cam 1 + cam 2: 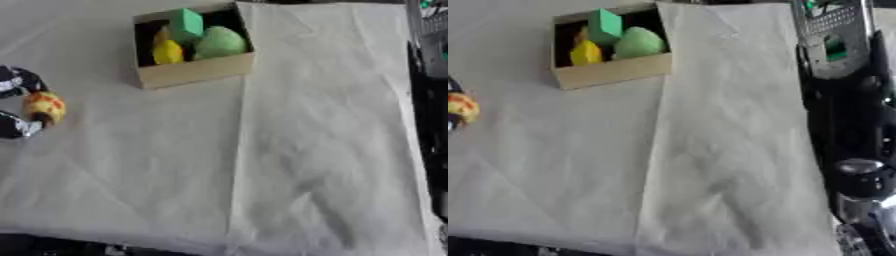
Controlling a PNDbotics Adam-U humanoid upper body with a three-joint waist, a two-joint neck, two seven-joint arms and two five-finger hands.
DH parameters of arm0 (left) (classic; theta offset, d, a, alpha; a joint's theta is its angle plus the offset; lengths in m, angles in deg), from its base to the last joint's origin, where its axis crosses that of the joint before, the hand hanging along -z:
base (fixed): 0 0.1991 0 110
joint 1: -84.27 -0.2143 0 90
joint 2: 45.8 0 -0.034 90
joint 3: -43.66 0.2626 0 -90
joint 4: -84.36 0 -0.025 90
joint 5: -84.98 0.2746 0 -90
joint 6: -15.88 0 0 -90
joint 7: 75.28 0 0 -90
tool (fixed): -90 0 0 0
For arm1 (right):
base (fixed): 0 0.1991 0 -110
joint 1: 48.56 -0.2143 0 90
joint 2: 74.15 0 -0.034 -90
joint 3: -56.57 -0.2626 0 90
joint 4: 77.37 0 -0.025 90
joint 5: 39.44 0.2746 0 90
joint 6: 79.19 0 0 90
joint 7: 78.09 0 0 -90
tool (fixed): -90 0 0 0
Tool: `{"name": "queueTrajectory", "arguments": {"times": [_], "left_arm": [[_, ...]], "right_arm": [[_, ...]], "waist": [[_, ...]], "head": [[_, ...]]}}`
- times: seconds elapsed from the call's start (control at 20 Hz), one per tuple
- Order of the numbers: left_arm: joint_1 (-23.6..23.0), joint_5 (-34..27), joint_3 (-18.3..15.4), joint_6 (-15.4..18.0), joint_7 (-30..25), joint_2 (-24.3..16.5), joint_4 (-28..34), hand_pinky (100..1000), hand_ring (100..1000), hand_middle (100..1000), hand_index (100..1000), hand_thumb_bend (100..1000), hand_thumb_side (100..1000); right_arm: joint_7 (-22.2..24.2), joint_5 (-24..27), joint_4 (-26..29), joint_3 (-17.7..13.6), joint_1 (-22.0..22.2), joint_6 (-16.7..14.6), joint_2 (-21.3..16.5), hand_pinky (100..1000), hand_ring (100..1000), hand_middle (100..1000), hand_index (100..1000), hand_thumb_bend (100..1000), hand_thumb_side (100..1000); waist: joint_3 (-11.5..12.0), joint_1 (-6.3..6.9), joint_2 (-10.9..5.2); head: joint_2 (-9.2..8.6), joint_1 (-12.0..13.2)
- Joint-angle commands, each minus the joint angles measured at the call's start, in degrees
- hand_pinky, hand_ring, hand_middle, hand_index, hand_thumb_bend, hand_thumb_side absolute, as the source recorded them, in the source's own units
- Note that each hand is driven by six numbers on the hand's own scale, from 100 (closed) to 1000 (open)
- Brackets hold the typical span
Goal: Pick up objects on the table and place them in the box.
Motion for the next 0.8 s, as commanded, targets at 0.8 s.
{"name": "queueTrajectory", "arguments": {"times": [0.8], "left_arm": [[30.0,4.9,1.3,3.4,5.2,28.0,-22.5,831,812,722,719,100,241]], "right_arm": [[0.4,0.4,1.9,0.1,-1.3,-0.4,1.2,705,784,709,902,100,441]], "waist": [[-1.2,0.67,-2.27]], "head": [[0.25,-1.1]]}}
